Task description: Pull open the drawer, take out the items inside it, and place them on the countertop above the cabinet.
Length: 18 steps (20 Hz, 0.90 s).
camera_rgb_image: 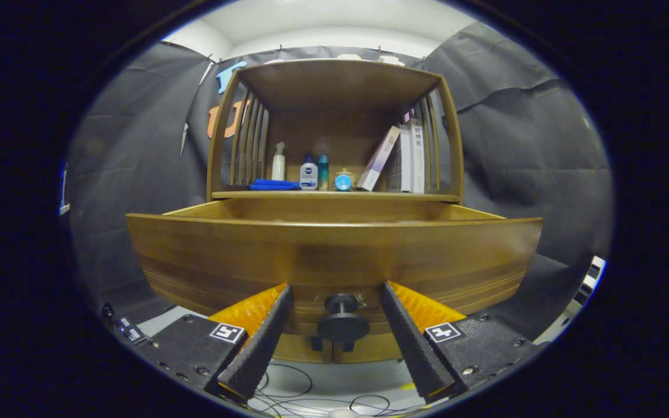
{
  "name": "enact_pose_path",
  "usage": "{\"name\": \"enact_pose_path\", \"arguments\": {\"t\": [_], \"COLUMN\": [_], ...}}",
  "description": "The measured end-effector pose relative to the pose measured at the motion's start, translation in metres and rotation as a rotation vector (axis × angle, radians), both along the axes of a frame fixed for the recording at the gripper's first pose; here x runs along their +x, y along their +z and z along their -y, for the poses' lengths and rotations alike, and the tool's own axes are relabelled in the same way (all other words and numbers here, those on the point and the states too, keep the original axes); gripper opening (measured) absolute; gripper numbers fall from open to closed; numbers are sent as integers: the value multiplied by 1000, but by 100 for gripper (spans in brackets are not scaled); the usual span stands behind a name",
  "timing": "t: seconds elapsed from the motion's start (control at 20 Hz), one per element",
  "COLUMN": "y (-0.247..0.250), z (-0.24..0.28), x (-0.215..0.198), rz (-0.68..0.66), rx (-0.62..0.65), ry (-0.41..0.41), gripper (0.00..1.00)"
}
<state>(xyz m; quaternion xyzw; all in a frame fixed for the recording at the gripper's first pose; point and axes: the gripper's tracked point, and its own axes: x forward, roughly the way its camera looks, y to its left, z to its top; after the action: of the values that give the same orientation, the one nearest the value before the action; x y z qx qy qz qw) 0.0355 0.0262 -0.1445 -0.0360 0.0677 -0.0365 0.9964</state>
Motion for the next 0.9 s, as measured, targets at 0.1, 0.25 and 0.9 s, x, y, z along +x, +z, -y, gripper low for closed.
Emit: {"name": "enact_pose_path", "arguments": {"t": [0.1,0.25,0.9], "y": [-1,-2,21], "z": [-1,-6,2], "x": [-1,-2,103], "rz": [-5,-10,-28], "rx": [1,25,-8], "ry": [3,13,-29], "gripper": [100,99,100]}}
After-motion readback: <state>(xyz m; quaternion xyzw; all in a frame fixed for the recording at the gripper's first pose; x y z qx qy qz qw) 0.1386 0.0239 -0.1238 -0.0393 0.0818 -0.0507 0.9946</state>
